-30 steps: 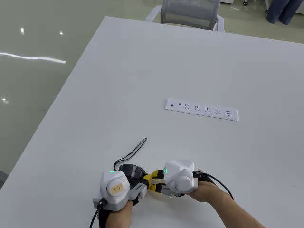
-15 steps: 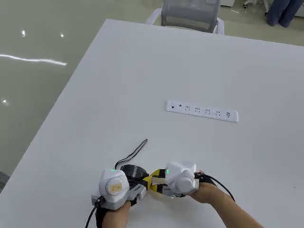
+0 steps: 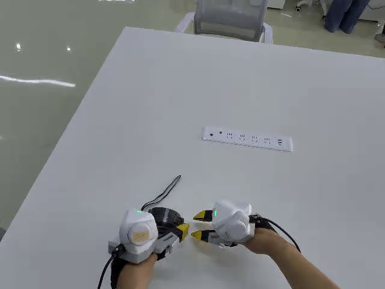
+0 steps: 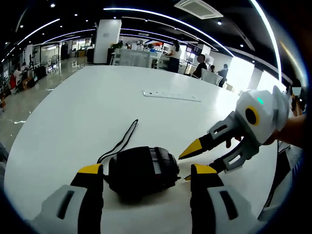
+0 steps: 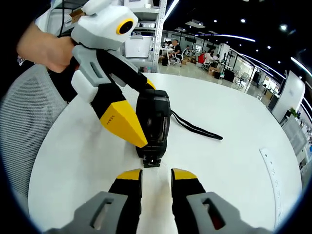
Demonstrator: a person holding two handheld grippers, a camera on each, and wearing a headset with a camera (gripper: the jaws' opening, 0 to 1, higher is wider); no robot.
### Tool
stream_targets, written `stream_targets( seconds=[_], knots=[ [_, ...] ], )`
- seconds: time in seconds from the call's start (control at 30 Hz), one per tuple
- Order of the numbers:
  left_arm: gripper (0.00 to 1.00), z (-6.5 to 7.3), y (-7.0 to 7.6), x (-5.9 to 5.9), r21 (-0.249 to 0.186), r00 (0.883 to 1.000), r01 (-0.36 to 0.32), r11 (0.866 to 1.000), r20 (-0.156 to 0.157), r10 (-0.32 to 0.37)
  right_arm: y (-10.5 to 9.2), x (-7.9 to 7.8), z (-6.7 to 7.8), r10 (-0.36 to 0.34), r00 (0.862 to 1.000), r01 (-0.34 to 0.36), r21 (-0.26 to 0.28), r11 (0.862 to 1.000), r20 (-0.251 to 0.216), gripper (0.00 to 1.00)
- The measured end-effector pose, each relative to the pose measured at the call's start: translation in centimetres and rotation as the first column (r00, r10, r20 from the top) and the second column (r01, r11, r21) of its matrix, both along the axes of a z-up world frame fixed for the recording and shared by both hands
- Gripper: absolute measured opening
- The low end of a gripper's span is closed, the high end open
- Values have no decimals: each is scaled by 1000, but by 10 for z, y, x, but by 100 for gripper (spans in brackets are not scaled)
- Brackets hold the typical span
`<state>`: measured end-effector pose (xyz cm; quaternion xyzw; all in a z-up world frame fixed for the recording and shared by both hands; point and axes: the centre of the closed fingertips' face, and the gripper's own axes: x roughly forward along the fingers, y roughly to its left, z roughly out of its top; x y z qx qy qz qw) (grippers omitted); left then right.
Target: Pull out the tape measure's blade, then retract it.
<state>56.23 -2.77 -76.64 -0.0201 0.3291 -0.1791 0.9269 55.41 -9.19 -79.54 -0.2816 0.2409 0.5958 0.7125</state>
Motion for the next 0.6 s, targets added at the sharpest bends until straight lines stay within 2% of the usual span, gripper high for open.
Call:
stream_targets(
  seconds=[0.17, 0.27, 0.6],
  knots=[
    [76, 3, 0, -4, 27, 997, 80, 996, 13, -81, -9, 0, 8, -45, 999, 45, 11, 999, 2, 29],
    [78, 5, -2, -10, 40, 988, 151, 988, 16, -152, -14, -1, 13, -83, 996, 83, 21, 996, -10, 36],
    [83, 4, 12, -20, 101, 970, 239, 966, 8, -241, -31, -9, 30, -175, 985, 175, 54, 983, -8, 49]
  ],
)
